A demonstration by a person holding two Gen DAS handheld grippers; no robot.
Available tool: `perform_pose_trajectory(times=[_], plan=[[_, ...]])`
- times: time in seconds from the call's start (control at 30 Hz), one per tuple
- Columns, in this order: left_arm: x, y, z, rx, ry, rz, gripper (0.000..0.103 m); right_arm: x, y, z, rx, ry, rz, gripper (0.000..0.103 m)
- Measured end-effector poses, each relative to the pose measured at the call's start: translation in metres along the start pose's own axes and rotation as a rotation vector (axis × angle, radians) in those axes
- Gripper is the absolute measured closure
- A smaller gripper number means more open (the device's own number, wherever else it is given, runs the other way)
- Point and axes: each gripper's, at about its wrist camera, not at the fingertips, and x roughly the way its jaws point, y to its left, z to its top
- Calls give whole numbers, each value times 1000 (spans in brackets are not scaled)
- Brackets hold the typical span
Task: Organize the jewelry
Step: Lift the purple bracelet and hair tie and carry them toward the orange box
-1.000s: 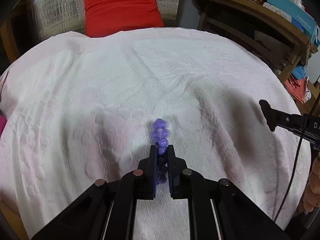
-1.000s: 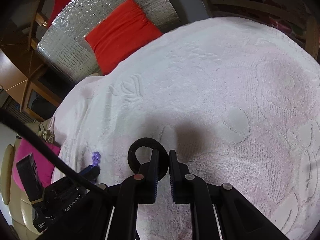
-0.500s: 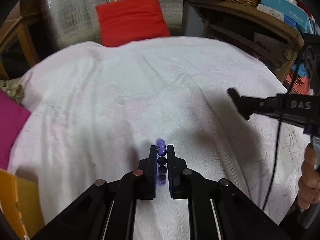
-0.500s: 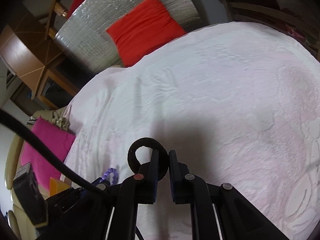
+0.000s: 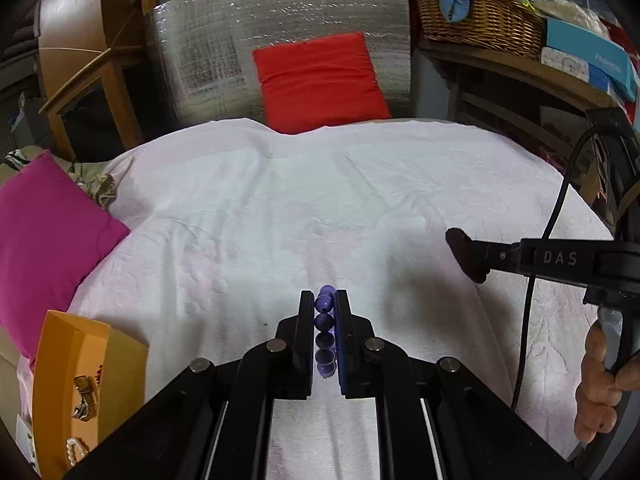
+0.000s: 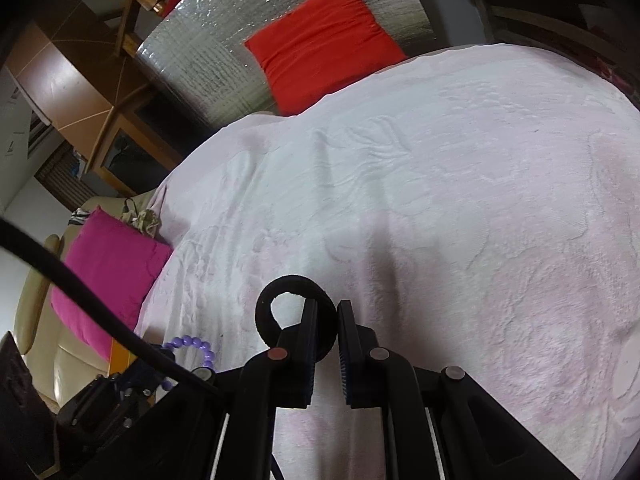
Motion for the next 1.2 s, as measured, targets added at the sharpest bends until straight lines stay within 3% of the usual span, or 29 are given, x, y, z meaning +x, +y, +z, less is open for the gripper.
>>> perform_pose_trajectory(times=[0.53,1.2], plan=[[-10,37,-19,-75,8,62,93,15,46,-18,-66,37,44,92],[-6,56,-40,-123,65,112,93,29,52,-33,-103,107,23,92]])
